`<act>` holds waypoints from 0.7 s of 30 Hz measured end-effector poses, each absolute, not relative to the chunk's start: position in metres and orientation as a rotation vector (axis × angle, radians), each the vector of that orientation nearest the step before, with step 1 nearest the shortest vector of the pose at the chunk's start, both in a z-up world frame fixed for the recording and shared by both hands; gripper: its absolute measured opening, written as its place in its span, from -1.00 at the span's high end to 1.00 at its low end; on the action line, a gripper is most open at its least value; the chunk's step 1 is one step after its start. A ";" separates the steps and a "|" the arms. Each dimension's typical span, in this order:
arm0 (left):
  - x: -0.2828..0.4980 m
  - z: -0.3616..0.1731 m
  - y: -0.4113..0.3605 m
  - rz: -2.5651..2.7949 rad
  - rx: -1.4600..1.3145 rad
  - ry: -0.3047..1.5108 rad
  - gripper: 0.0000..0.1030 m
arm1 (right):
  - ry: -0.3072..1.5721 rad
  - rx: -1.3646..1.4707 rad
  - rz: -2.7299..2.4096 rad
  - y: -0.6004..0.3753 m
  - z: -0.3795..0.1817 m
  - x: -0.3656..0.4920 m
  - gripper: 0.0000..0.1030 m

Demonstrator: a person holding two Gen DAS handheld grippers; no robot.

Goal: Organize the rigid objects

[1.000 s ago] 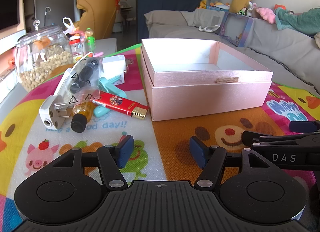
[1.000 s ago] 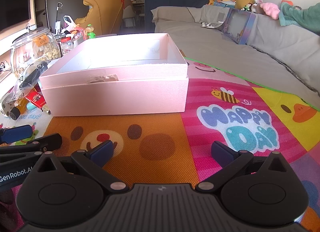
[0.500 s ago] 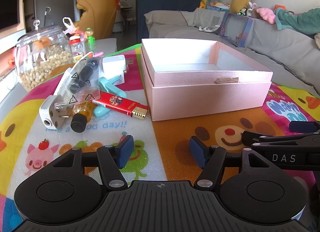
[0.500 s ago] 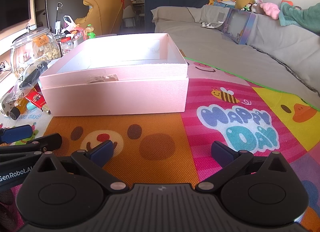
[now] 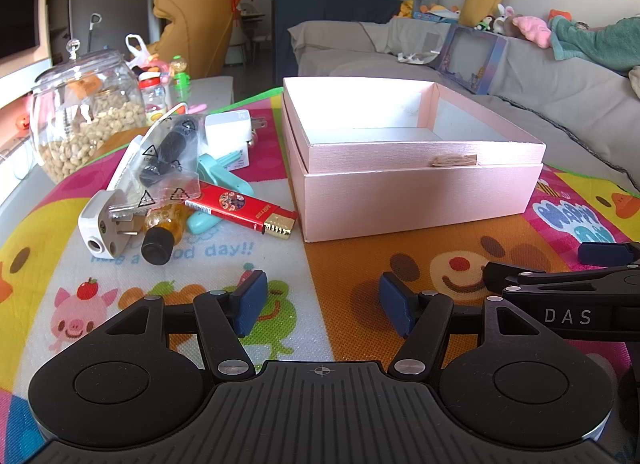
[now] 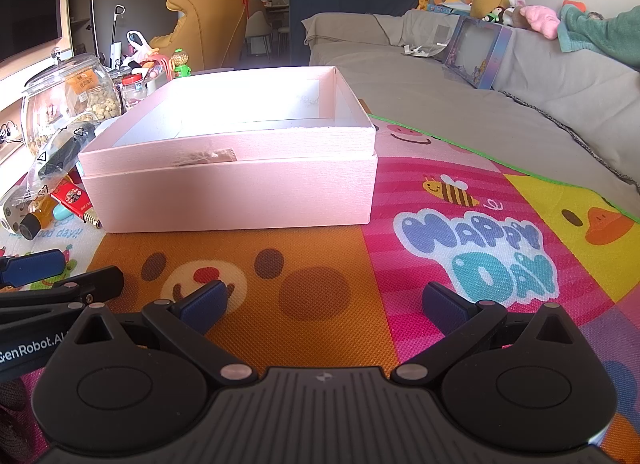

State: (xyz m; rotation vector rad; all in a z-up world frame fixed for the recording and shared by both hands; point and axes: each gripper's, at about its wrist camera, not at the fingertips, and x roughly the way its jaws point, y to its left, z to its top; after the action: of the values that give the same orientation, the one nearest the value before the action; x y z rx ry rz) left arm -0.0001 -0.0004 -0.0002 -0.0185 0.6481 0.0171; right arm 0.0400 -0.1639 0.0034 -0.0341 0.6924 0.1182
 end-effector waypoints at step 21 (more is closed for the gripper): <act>0.002 0.000 -0.004 0.024 -0.001 0.649 -0.33 | 0.693 -0.034 0.119 -0.165 0.003 0.041 -1.00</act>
State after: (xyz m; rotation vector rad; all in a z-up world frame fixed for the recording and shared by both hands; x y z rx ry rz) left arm 0.0017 -0.0040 0.0001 -0.0011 0.6489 0.0239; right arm 0.0407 -0.1646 0.0035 -0.0336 0.6933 0.1187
